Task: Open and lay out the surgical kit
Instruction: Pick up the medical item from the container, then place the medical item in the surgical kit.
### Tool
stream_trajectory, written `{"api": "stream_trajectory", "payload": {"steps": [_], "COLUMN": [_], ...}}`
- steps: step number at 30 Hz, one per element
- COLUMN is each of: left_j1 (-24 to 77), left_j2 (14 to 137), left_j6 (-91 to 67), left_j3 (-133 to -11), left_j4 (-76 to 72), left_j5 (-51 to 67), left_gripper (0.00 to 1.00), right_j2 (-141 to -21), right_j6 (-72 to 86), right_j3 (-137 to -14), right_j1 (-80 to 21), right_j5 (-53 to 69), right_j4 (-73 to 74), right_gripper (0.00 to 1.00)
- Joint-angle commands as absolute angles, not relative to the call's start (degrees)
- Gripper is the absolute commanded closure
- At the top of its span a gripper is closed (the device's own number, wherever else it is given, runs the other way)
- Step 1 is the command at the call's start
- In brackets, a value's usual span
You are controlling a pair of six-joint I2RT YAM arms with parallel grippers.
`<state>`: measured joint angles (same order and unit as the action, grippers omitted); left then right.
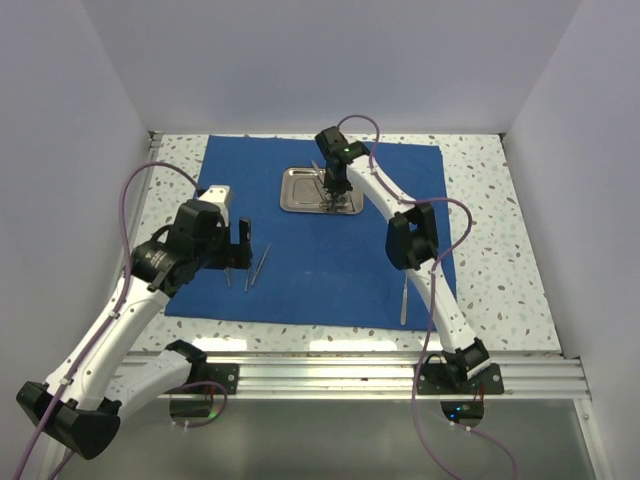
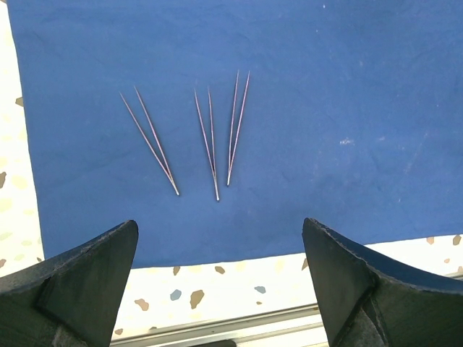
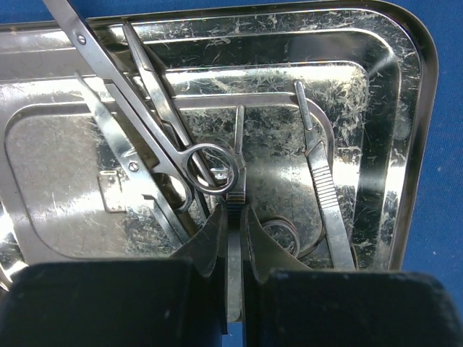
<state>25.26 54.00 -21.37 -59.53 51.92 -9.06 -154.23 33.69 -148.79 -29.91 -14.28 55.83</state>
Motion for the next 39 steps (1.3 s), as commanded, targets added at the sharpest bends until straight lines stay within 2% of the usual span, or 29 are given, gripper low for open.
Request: {"api": "stream_trajectory", "payload": {"steps": [1,7,17,23,29,33,39], "left_j1": [26.4,27.1,27.1,27.1,27.1,27.1,27.1], "left_j2": [53.9,54.4,55.8,57.0,58.9,61.1,68.2], "left_j6": [-19.6,-19.3,-19.6,-20.7,-21.9,-22.3,-25.0], "left_j3": [-59.2,-59.2,-60.5,-61.4,-61.5,-61.5,-64.2], "left_j4": [50.4,49.7,49.9,49.0,46.5,43.3,39.1], "left_j5": [-9.0,-9.4,-11.3,-10.6,-8.4,-6.6,-3.2], "left_gripper": [0.0,0.0,0.0,0.0,0.0,0.0,0.0], "right_j2": [-160.9,-154.8,-139.8,-130.7,-112.9,-99.1,-82.0], "right_j6": [35.2,34.4,33.0,31.2,31.3,32.1,35.0], "right_j3": [-145.5,-141.7,-142.3,-133.6,-108.5,-84.1,-61.2], "right_j1": [-31.5,-31.4,-29.1,-28.6,-28.6,-28.6,-28.7], "right_j5": [-11.2,-10.5,-10.5,-11.1,-12.2,-13.8,-13.7], "right_j4": [61.6,58.0,58.0,58.2,53.2,48.5,45.0], "right_gripper": [1.0,1.0,1.0,1.0,1.0,1.0,1.0]}}
